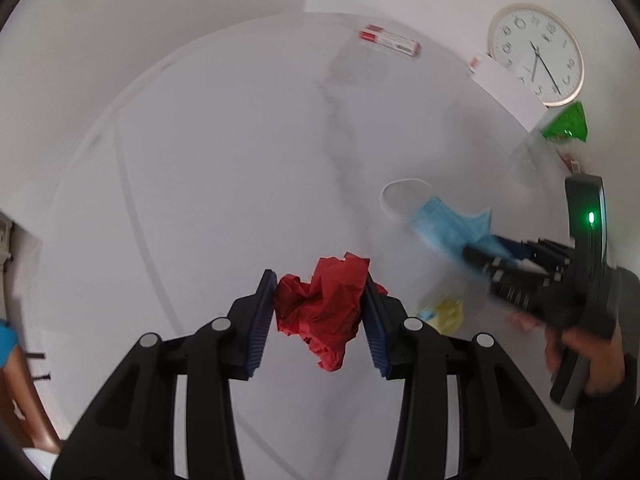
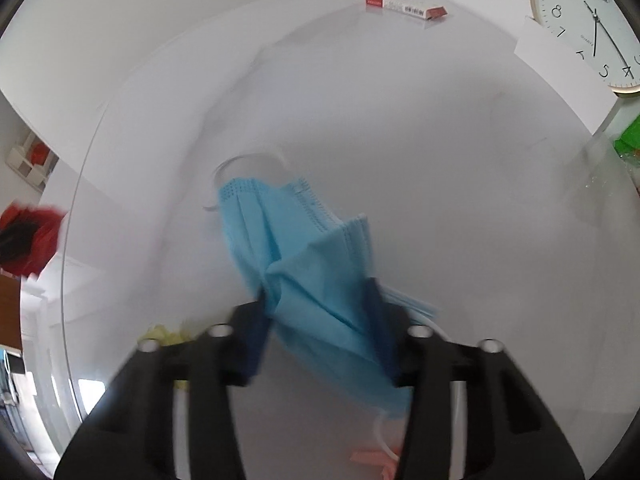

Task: Collect trash
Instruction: 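Grasp the red tissue with the left tool while the right tool grasps the blue face mask, then carry tissue and mask over the wastebasket and open both tools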

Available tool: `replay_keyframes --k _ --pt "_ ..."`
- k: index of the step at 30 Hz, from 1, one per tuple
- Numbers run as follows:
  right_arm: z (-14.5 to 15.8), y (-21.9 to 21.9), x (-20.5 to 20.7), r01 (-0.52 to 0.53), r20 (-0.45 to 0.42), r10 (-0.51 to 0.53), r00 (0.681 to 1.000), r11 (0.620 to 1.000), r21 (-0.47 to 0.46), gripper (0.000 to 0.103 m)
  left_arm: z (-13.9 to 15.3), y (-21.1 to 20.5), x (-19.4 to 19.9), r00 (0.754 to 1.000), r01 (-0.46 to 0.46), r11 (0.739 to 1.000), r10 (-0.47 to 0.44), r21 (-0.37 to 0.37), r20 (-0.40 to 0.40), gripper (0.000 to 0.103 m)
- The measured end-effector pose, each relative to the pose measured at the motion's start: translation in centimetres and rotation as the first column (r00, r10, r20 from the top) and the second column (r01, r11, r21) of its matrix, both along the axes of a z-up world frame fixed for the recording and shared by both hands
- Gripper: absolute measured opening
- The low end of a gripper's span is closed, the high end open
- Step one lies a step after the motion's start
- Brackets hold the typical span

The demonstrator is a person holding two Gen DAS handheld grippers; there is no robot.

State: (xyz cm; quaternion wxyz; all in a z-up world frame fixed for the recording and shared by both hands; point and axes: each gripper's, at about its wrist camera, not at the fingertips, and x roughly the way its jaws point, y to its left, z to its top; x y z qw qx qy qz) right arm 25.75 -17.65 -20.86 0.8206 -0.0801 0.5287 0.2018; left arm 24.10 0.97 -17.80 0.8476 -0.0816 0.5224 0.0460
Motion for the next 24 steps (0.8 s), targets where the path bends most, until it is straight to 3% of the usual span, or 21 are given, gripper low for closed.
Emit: replay_keyframes --k 1,4,11,16,24 --pt "0.3 -0.1 0.3 0.009 0.003 -0.009 1.0 1.0 0.016 0.024 0.2 0.3 -0.8 1.0 -0.014 1.0 0.014 -0.001 0.002 0.041" --pt "1.8 -0.8 1.1 0.056 0.025 -0.058 0.998 0.994 0.093 0.017 0.9 2.5 -3.5 0.997 -0.073 0.997 0.073 -0.013 0.012 0.041" --pt "8.5 0.1 -1.3 0.071 0.143 -0.102 0.984 0.977 0.202 0.016 3.5 6.7 -10.1 0.979 -0.195 0.98 0.196 -0.024 0.047 0.041" --pt "13.0 4.3 -8.4 -0.014 0.18 -0.027 0.983 0.975 0.22 0.016 5.3 9.8 -17.3 0.963 -0.263 0.965 0.263 -0.008 0.059 0.041" --pt "14.4 14.1 -23.3 -0.221 0.144 0.188 0.972 0.937 0.269 0.019 5.1 14.9 -29.9 0.936 -0.353 0.934 0.352 0.054 0.027 0.041"
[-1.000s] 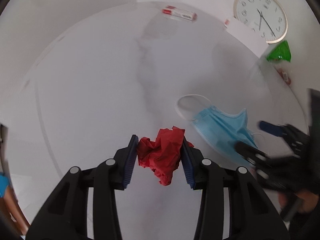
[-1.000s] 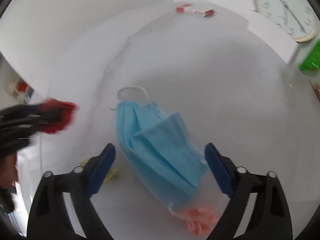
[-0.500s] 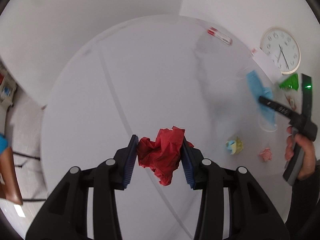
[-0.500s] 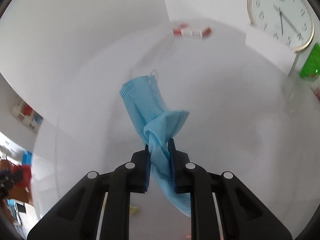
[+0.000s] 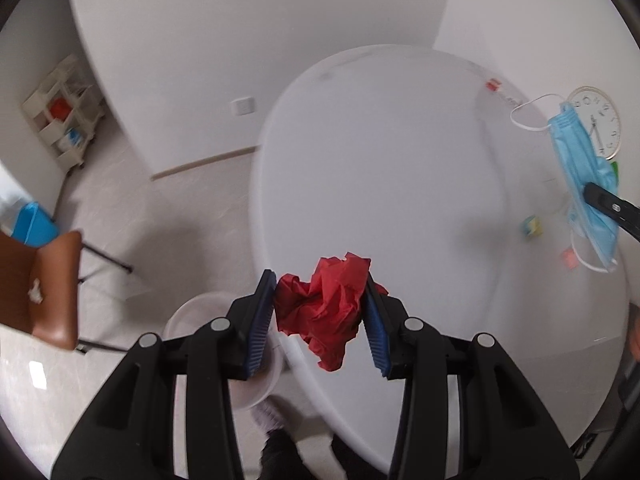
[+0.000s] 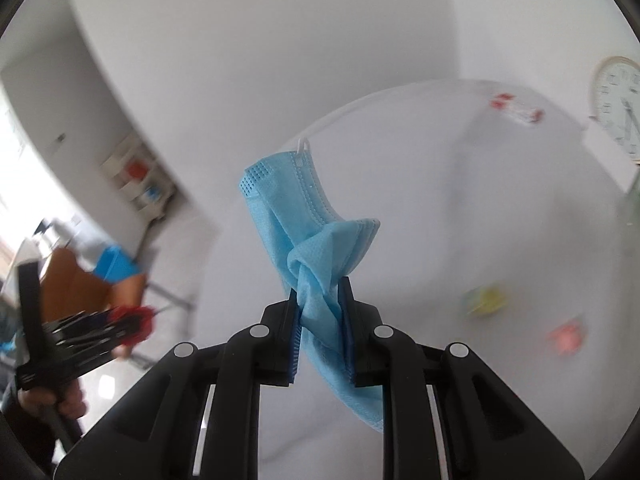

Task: Collect trash
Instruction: 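Carry tissue and mask over the wastebasket and open both tools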

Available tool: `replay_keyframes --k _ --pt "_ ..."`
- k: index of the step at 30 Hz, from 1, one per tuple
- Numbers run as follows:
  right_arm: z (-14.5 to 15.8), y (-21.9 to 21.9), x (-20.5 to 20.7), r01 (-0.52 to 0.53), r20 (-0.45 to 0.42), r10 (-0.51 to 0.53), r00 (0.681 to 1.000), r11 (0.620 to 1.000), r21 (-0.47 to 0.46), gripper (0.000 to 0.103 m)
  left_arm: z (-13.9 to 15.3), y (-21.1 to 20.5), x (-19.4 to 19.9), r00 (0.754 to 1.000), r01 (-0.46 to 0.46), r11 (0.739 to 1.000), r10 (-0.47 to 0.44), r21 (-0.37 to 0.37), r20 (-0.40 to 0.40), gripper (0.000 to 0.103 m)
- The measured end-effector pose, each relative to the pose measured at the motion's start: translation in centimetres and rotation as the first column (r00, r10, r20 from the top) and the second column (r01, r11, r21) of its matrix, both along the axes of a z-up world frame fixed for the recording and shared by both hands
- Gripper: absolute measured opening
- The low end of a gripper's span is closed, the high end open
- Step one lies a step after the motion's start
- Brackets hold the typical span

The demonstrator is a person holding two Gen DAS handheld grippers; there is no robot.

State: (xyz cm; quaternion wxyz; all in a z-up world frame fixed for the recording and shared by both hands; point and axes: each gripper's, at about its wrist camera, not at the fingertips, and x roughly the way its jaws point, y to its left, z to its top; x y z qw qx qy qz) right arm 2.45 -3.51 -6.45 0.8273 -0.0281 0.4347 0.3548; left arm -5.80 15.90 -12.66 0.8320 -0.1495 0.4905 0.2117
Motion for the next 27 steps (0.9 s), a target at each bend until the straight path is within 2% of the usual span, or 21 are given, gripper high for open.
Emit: replay_keyframes --k 4,7,10,14,17,20,21,24,27 --pt "-1.0 5.1 -5.5 -0.114 -0.07 0.115 0.991 0.993 0.017 0.019 -1.8 3.1 -5.1 0.998 -0.058 0.998 0.057 -0.021 -0.032 0.042" --pt "-2.0 8.9 -8.8 -0.19 -0.103 0.188 0.977 0.982 -0.005 0.019 -4.0 5.0 -7.2 0.995 -0.083 0.996 0.081 -0.038 -0.063 0.042" --pt "-2.8 12.1 -10.9 -0.243 -0.114 0.237 0.965 0.969 -0.047 0.019 -7.2 7.4 -8.4 0.991 -0.098 0.993 0.091 -0.061 -0.101 0.042" --pt "-3.3 15.0 -12.0 -0.277 -0.121 0.264 0.957 0.955 -0.109 0.019 -13.9 11.3 -8.8 0.98 -0.129 0.982 0.105 -0.138 -0.169 0.043" --pt "-3.9 17.0 -12.9 -0.291 -0.136 0.271 0.953 0.943 -0.161 0.019 -18.8 13.3 -8.9 0.975 -0.142 0.962 0.095 -0.232 -0.203 0.057" --pt "-4.5 18.6 -14.2 -0.308 -0.148 0.282 0.948 0.931 -0.195 0.02 -21.8 14.5 -9.0 0.965 -0.153 0.96 0.095 -0.235 -0.244 0.074" --pt "-4.7 18.9 -14.7 -0.312 -0.15 0.285 0.947 0.928 -0.204 0.02 -22.9 14.3 -9.6 0.963 -0.149 0.96 0.087 -0.235 -0.254 0.075" --pt "-5.3 19.2 -15.6 -0.323 -0.159 0.293 0.943 0.92 -0.223 0.02 -23.9 15.0 -10.6 0.959 -0.154 0.956 0.083 -0.251 -0.271 0.075" --pt "-6.0 20.1 -16.1 -0.334 -0.173 0.299 0.938 0.914 -0.232 0.021 -23.3 15.9 -11.7 0.961 -0.172 0.949 0.103 -0.262 -0.257 0.076"
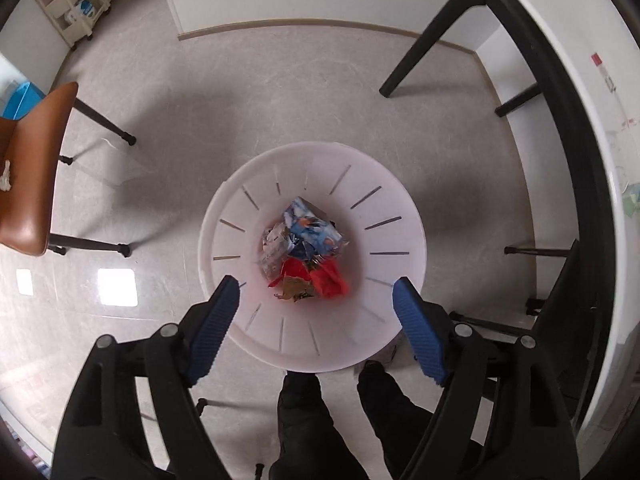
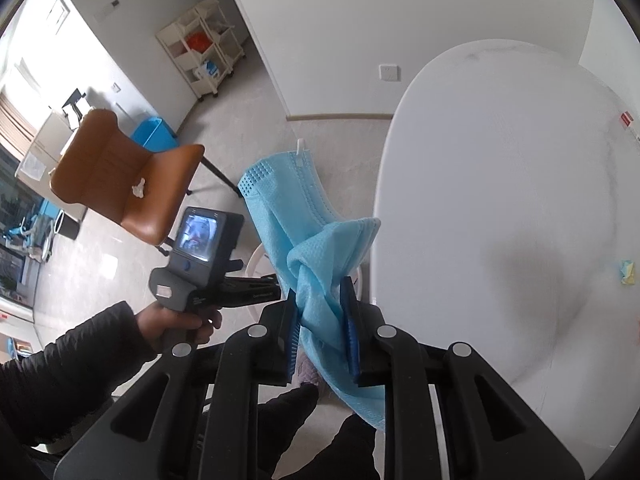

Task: Collect trash
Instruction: 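Carry tissue and mask over the wastebasket and open both tools, then move both open tools back over the table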

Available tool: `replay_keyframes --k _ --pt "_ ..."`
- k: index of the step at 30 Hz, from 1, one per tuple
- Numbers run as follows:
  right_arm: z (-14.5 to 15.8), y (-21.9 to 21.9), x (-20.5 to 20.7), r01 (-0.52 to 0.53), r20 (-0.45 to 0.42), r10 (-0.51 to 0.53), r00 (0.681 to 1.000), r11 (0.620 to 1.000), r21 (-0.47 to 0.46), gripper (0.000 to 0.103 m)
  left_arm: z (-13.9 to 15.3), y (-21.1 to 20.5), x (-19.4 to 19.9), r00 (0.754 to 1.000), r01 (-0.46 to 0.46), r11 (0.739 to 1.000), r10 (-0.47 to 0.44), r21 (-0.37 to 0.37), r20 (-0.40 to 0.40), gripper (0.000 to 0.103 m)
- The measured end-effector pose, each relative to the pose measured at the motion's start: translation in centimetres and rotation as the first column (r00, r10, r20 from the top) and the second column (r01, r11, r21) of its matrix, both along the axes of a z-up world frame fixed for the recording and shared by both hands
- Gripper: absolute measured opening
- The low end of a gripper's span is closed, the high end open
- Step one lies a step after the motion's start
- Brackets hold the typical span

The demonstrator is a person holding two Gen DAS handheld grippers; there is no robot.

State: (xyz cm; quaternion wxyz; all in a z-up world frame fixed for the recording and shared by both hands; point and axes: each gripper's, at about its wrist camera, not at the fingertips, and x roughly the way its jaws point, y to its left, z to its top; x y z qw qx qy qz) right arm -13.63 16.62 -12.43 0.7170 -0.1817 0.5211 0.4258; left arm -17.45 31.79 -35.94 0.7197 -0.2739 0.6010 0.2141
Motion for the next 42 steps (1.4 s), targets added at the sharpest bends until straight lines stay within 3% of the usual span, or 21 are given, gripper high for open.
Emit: replay_keyframes --k 5,8,12,16,20,23,26,28,35,39,42 --pt "-0.8 2.2 -1.1 -0.044 0.015 0.044 0.999 0.999 -0.014 0.023 4.7 1.5 -2.7 0.998 -0.048 0.997 0.045 0.063 0.05 0.077" --pt "-2.2 3.3 -1.5 -0.09 0.04 0.091 0.995 0.996 -0.031 0.024 8.8 2.2 -5.1 0.993 -0.092 0.985 0.08 0.146 0.086 0.089" --pt "-5.5 6.8 -2.6 -0.176 0.098 0.182 0.978 0.982 -0.07 0.028 13.1 2.6 -8.0 0.99 -0.113 0.971 0.091 0.209 0.112 0.091" --pt "-10.9 10.1 -3.2 -0.224 0.05 0.231 0.972 0.968 -0.11 0.041 15.6 2.7 -10.1 0.987 -0.138 0.956 0.11 0.258 0.12 0.095" --pt "-15.1 11.7 -3.8 -0.218 0.005 0.222 0.975 0.963 -0.159 0.07 17.1 2.8 -11.3 0.98 -0.18 0.951 0.151 0.252 0.131 0.095" --pt "-16.2 11.6 -4.0 -0.202 -0.038 0.198 0.979 0.966 -0.165 0.075 17.5 2.6 -11.6 0.98 -0.18 0.948 0.149 0.261 0.132 0.095" --pt "-14.3 10.6 -4.1 -0.182 -0.003 0.184 0.983 0.974 -0.134 0.086 18.3 2.0 -11.0 0.983 -0.159 0.945 0.126 0.284 0.133 0.095" --pt "-12.7 9.9 -3.9 -0.163 0.024 0.167 0.986 0.979 -0.119 0.088 19.2 1.4 -10.1 0.985 -0.138 0.946 0.1 0.293 0.143 0.095" --pt "-2.4 1.9 -0.5 0.043 0.09 -0.044 0.995 0.999 0.008 0.1 23.4 -2.5 -5.6 0.975 -0.067 0.948 -0.004 0.312 0.221 0.095" --pt "2.8 -5.0 1.7 0.186 0.141 -0.192 0.971 0.981 0.052 0.1 25.8 -5.6 -2.4 0.962 -0.037 0.953 -0.047 0.299 0.27 0.095" --pt "5.0 -9.8 3.1 0.284 0.16 -0.292 0.943 0.956 0.072 0.1 26.9 -8.0 -0.4 0.952 -0.01 0.955 -0.082 0.298 0.296 0.095"
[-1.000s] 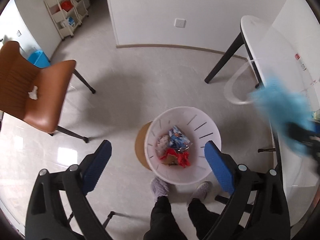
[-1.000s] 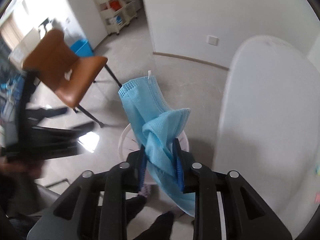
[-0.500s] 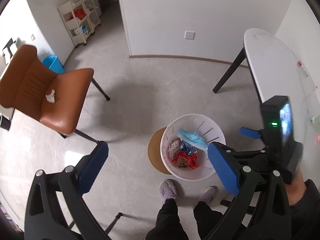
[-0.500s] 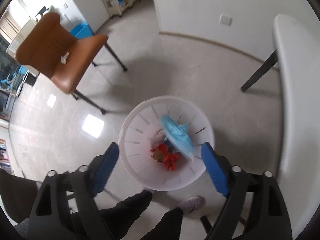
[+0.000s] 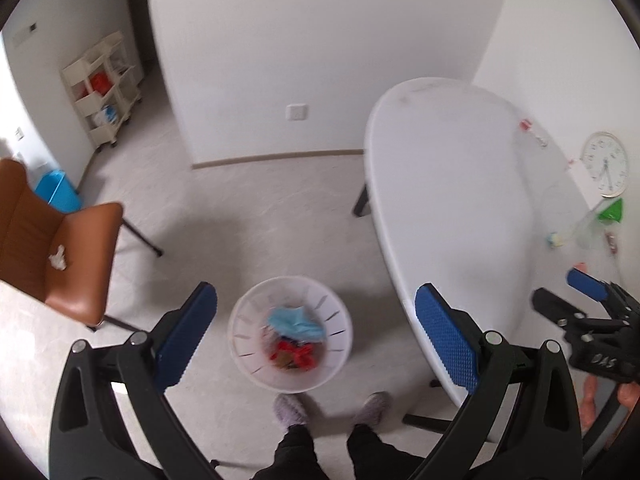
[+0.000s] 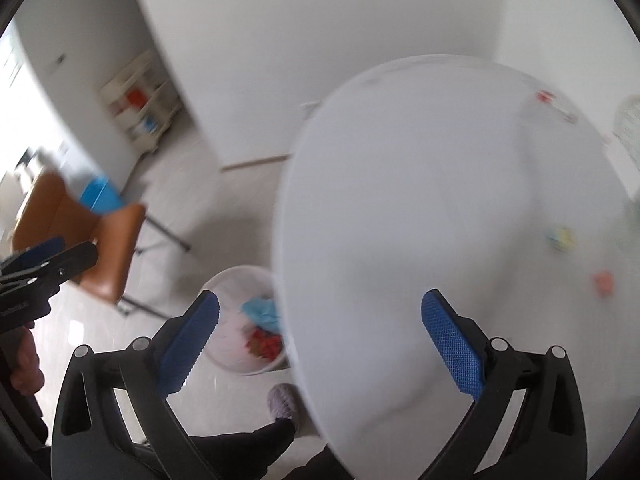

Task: Collect trash
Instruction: 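Move both open tools back over the table, then grasp the yellow paper ball with the left tool while the right tool grasps the pink paper ball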

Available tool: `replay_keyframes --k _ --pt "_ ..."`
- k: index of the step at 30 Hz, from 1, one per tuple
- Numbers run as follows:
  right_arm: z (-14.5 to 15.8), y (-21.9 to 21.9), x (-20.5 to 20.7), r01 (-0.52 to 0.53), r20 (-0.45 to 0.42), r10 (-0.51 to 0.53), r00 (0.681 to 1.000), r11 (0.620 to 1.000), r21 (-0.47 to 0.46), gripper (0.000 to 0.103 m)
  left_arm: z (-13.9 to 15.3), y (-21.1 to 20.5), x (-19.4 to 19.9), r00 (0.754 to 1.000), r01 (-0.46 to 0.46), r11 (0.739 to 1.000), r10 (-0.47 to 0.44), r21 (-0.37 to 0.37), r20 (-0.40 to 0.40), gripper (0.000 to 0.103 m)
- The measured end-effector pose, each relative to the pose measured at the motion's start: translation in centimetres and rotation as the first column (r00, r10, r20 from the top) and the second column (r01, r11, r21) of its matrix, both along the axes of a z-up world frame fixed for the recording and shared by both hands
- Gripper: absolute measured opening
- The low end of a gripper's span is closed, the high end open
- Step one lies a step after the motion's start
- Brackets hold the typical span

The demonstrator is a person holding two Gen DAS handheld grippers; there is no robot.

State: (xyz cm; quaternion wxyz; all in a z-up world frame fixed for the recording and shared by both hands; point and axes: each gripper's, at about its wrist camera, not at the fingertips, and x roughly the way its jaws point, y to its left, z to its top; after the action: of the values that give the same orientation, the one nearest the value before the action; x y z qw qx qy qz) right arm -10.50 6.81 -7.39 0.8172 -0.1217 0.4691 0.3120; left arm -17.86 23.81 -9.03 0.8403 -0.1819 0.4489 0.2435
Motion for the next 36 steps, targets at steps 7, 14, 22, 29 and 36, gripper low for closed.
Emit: replay_keyframes --k 7,14,22,29,36 --pt "1.3 -7.2 1.7 0.15 0.022 -0.151 0.988 0.988 0.02 0.1 1.1 -4.4 3.3 0.996 0.088 0.996 -0.088 0.029 -0.002 0.095" --pt "0.8 -11.3 2.4 0.214 0.017 -0.215 0.977 0.976 0.035 0.1 1.3 -7.8 5.3 0.99 0.143 0.989 -0.143 0.044 -0.019 0.095" --pt "0.6 -15.6 4.2 0.274 0.009 -0.275 0.962 0.961 0.039 0.1 1.5 -11.7 8.6 0.979 0.204 0.977 -0.202 0.065 -0.041 0.095" --pt "-1.1 -21.9 7.3 0.379 -0.006 -0.379 0.925 0.925 0.007 0.1 0.3 -18.3 15.4 0.928 0.372 0.926 -0.371 0.065 -0.04 0.095" --pt "-3.6 -27.7 11.7 0.468 -0.01 -0.469 0.883 0.883 -0.031 0.1 -2.5 -26.4 25.0 0.849 0.528 0.849 -0.527 0.03 -0.038 0.095"
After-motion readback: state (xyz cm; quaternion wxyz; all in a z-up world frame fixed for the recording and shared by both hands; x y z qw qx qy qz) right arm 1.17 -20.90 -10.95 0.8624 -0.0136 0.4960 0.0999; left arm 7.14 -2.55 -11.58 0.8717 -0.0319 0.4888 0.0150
